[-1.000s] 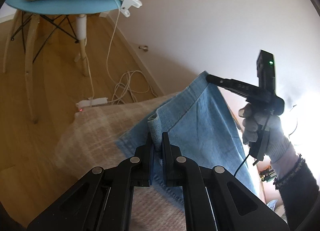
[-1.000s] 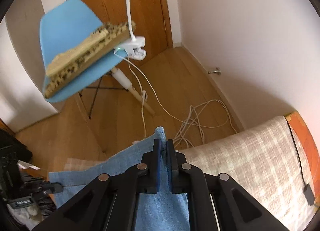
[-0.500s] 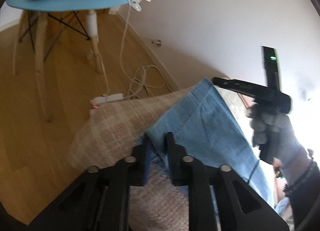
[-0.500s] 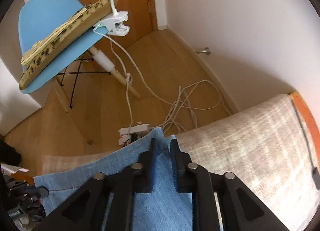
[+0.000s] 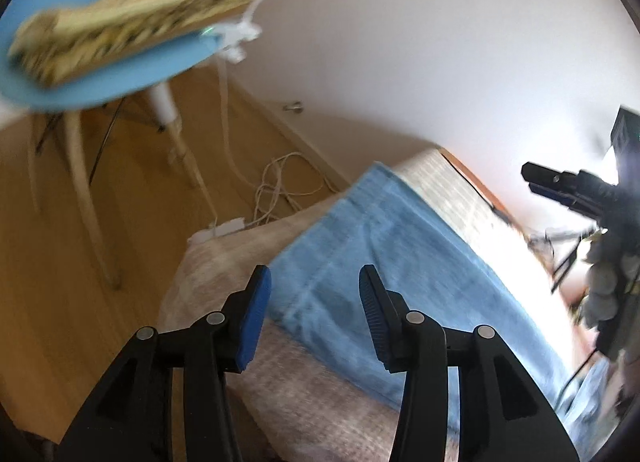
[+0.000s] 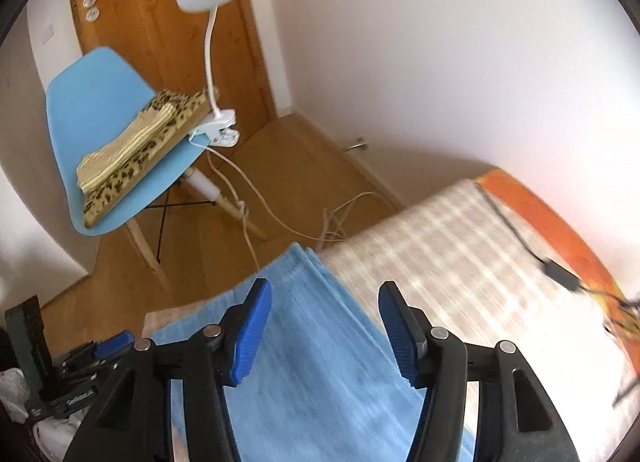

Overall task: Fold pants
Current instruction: 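Move both open grippers to the waistband end of the jeans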

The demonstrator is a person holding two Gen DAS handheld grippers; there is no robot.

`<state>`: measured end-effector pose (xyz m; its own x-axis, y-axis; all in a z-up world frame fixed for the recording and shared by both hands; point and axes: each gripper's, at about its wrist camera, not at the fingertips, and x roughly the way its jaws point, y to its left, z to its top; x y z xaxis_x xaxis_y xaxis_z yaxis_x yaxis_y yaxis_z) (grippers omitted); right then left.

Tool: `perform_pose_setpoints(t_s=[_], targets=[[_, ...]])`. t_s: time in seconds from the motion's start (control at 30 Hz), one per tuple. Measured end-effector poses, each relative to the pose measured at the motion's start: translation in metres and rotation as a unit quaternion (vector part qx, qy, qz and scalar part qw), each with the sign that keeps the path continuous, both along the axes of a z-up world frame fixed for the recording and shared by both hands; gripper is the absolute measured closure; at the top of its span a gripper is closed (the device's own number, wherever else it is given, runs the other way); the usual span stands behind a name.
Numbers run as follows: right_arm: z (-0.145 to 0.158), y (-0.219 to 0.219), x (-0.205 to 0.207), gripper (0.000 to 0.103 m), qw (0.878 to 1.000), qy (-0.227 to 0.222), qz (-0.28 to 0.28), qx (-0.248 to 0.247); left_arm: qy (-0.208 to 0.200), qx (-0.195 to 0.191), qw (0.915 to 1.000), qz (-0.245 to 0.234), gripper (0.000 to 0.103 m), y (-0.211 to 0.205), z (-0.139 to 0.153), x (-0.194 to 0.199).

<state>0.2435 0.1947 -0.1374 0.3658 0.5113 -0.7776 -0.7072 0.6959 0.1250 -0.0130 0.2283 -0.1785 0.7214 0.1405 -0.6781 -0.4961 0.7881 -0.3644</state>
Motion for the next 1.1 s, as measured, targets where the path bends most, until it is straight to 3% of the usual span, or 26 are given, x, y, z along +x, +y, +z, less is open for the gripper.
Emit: perform_pose_setpoints(t_s=[0.1, 0.23, 0.6, 0.77, 0.87, 1.0, 1.1], targets=[[0.014, -0.028, -0.015, 0.045, 1.000, -0.003, -0.024, 0.007, -0.017, 0.032, 0.9988, -0.032, 0.048, -0.023, 0.023, -0.001], [0.037, -0.073, -0.037, 0.043, 0.998, -0.019, -0.058, 0.019, -0.030, 0.073, 0.9946, -0.067, 0.044, -0.050, 0.046, -0.004], [0.082, -0.185, -0.102, 0.042, 0.988, -0.054, -0.142, 0.037, -0.071, 0.108, 0.9788, -0.159, 0.038, -0.120, 0.096, 0.000], [0.094, -0.238, -0.132, 0.042, 0.978, -0.068, -0.193, 0.033, -0.079, 0.073, 0.9683, -0.225, 0.036, -0.149, 0.104, 0.017], [0.099, -0.283, -0.151, 0.042, 0.968, -0.068, -0.237, 0.038, -0.087, 0.042, 0.9563, -0.276, 0.033, -0.171, 0.107, 0.030], [0.100, -0.342, -0.174, 0.042, 0.952, -0.065, -0.297, 0.040, -0.084, -0.045, 0.9365, -0.338, 0.032, -0.199, 0.106, 0.056], [0.099, -0.388, -0.192, 0.042, 0.936, -0.063, -0.343, 0.038, -0.073, -0.054, 0.9254, -0.368, 0.032, -0.230, 0.105, 0.070]])
